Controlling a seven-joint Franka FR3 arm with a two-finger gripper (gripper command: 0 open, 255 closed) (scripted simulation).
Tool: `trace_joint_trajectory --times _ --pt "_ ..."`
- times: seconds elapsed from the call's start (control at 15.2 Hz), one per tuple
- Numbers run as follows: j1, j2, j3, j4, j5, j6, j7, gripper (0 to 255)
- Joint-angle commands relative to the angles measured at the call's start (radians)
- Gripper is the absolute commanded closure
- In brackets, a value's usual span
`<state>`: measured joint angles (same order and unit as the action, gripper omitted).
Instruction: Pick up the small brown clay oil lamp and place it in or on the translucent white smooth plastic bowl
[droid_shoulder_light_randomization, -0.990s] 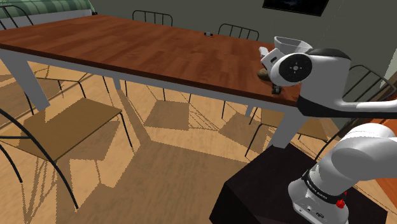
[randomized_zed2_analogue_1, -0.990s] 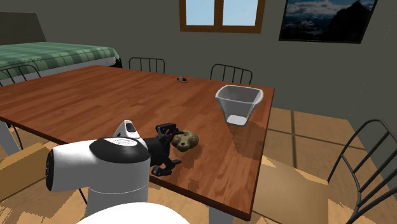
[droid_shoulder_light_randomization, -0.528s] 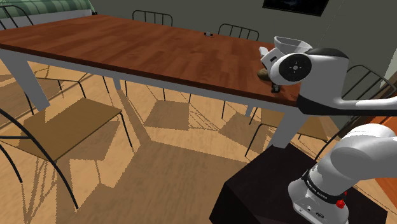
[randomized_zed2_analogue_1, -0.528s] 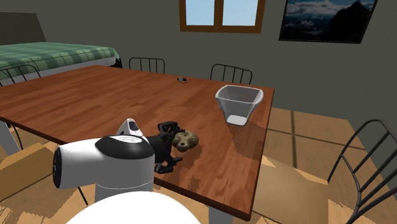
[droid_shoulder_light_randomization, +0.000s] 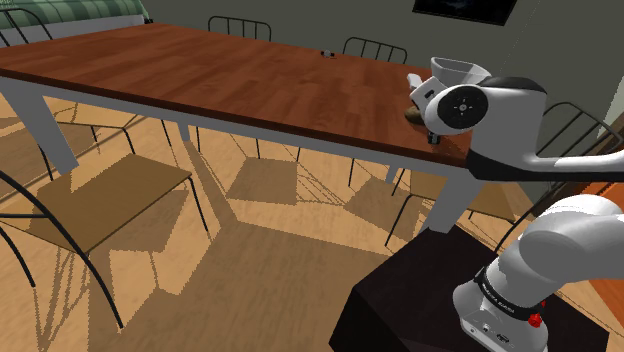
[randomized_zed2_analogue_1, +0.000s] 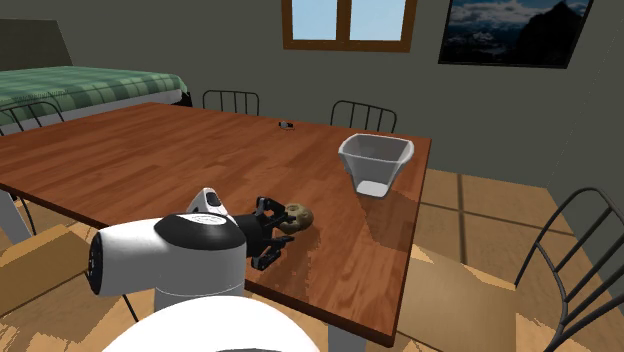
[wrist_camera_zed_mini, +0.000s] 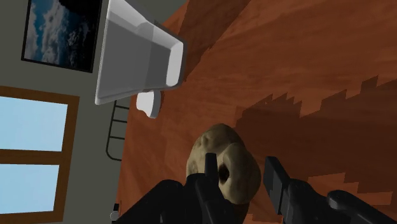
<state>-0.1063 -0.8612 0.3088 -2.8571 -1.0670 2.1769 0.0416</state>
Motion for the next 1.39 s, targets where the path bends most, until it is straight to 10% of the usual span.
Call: trace_joint_trajectory --times 0.0,1.32 --pt "-0.003 0.005 -0.002 -0.003 -0.001 0.001 0.002 255" --pt "0.033 -0.058 -0.046 0.151 0.092 -0.116 -0.219 255"
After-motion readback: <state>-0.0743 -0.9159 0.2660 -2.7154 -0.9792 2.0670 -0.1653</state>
